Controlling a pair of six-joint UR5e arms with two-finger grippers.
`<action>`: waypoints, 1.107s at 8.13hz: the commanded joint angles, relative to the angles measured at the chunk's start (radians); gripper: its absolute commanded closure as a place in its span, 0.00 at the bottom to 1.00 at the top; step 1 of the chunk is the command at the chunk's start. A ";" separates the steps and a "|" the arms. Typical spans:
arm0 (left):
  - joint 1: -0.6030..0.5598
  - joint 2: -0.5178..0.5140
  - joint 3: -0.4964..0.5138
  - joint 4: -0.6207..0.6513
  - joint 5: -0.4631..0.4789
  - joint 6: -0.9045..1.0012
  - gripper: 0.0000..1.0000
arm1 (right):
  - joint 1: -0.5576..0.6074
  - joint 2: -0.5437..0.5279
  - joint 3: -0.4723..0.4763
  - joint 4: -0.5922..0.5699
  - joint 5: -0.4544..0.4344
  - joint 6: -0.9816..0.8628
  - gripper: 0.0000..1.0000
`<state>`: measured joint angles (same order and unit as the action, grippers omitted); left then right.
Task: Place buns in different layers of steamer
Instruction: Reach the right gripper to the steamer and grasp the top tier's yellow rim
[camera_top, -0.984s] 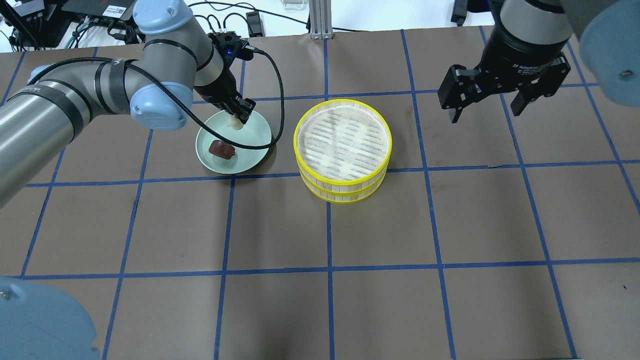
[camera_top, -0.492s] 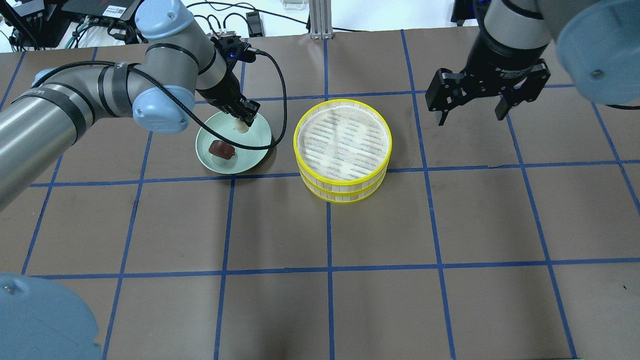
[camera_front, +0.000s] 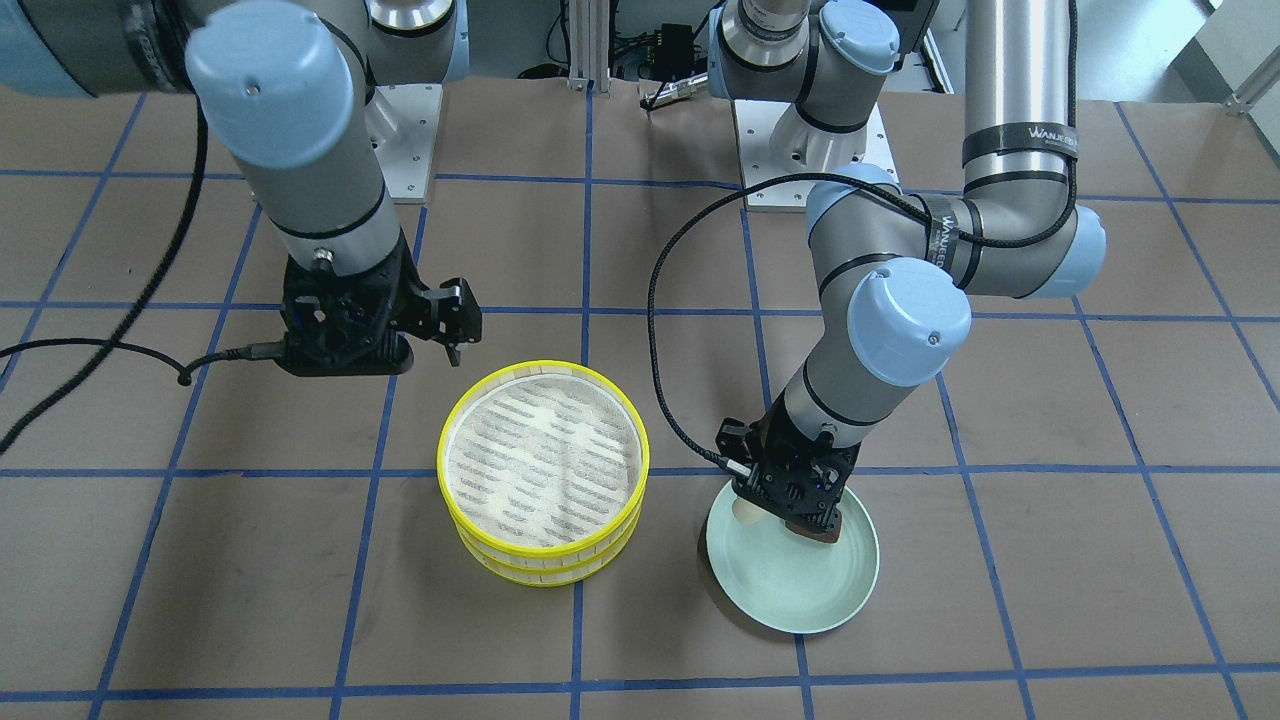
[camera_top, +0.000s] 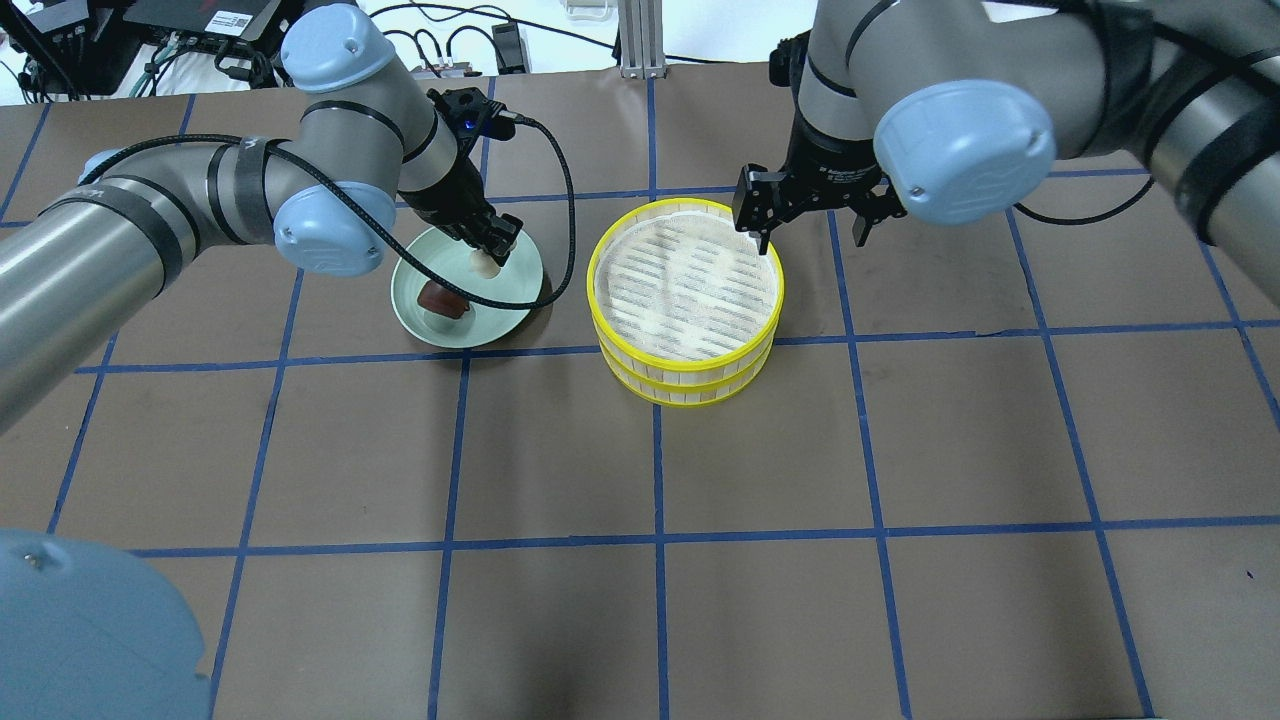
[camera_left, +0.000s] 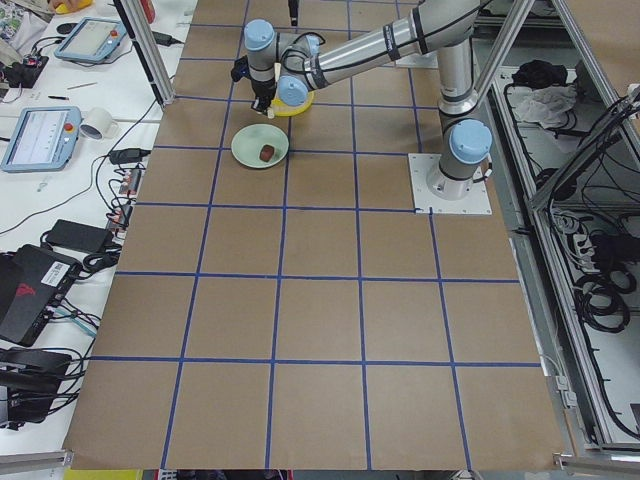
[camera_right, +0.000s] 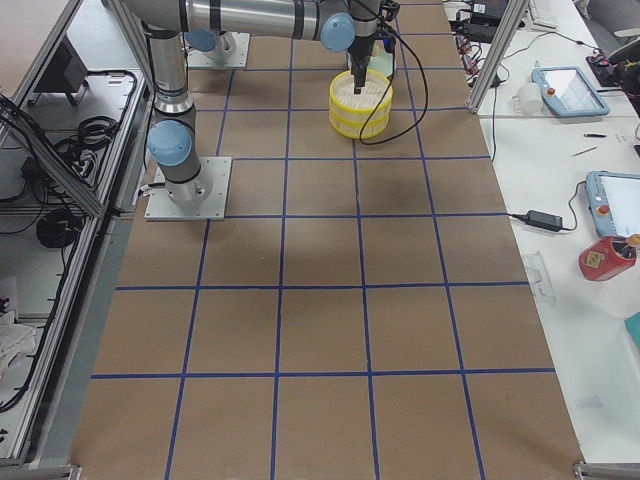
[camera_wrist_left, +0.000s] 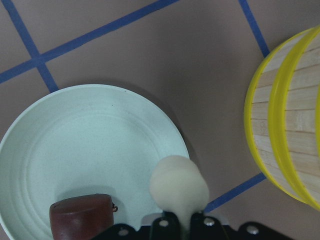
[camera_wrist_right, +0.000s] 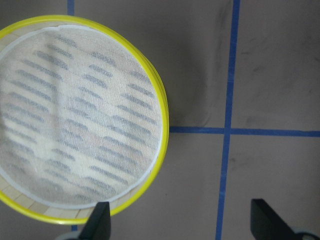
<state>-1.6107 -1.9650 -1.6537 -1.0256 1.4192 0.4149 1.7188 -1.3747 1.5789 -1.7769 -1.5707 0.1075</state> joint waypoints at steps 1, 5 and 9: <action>0.001 -0.015 -0.008 0.016 0.003 0.018 0.94 | 0.015 0.109 0.012 -0.132 -0.011 0.015 0.00; 0.000 -0.031 -0.009 0.070 0.007 0.042 0.94 | 0.008 0.181 0.082 -0.223 -0.015 0.017 0.10; 0.002 -0.043 -0.009 0.073 0.009 0.042 0.94 | 0.008 0.198 0.082 -0.234 -0.014 0.023 0.60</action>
<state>-1.6098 -2.0047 -1.6628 -0.9542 1.4273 0.4569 1.7273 -1.1753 1.6609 -2.0089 -1.5860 0.1276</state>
